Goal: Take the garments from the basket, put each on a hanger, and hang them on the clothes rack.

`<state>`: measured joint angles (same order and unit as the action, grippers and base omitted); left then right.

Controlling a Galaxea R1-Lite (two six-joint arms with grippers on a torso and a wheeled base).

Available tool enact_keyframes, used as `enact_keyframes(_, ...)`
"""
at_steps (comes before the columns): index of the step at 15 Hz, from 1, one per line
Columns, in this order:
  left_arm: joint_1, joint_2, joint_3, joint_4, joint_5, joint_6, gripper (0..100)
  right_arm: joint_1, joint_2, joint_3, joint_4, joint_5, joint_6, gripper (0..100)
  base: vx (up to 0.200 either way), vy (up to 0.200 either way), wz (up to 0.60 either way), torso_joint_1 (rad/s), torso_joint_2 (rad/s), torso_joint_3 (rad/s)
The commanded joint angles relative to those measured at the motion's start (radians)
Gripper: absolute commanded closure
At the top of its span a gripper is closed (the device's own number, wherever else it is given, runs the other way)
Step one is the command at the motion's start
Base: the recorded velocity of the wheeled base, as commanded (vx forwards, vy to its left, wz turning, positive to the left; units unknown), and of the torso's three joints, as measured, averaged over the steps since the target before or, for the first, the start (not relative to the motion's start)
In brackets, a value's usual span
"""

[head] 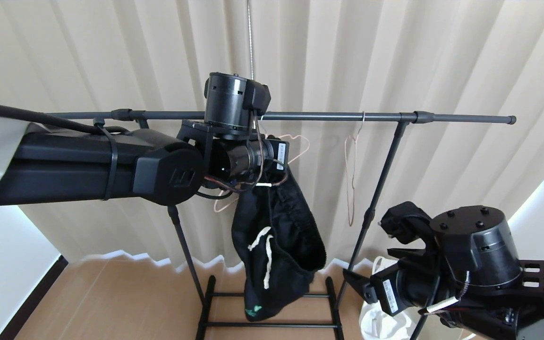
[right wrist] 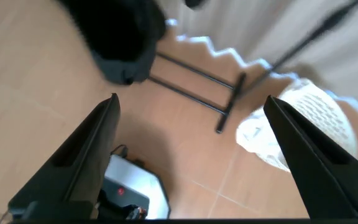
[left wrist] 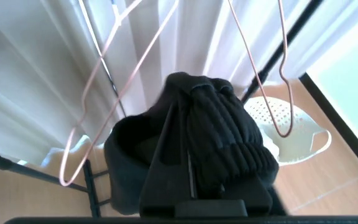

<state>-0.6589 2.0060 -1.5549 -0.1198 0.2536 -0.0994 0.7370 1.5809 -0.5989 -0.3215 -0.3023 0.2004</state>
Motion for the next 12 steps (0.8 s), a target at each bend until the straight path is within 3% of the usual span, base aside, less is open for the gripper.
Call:
enact_keyframes(1, -0.001, -0.001, -0.007, 0.0, 0.001, 0.0, 100, -0.005, -0.035, -0.002, -0.007, 0.058, -0.027, 0, 0.0, 0.0, 0.0, 0.0, 0.0, 0.0)
enact_keyframes(4, -0.002, -0.003, 0.004, 0.0, -0.001, -0.002, 100, 0.001, 0.037, -0.091, -0.013, 0.072, -0.026, 0, 0.0, 0.0, 0.0, 0.0, 0.0, 0.0)
enact_keyframes(6, -0.001, -0.024, 0.027, -0.001, -0.007, 0.001, 100, -0.001, 0.113, -0.151, -0.079, 0.075, -0.036, 0, 0.0, 0.0, 0.0, 0.0, 0.0, 0.0)
enact_keyframes(10, -0.007, -0.053, 0.045, 0.0, -0.011, 0.007, 100, -0.085, 0.199, -0.171, -0.172, 0.281, -0.122, 0, 0.0, 0.0, 0.0, 0.0, 0.0, 0.0)
enact_keyframes(12, -0.025, -0.058, 0.047, 0.0, -0.011, 0.032, 100, -0.131, 0.225, -0.182, -0.212, 0.327, -0.136, 0, 0.0, 0.0, 0.0, 0.0, 0.0, 0.0)
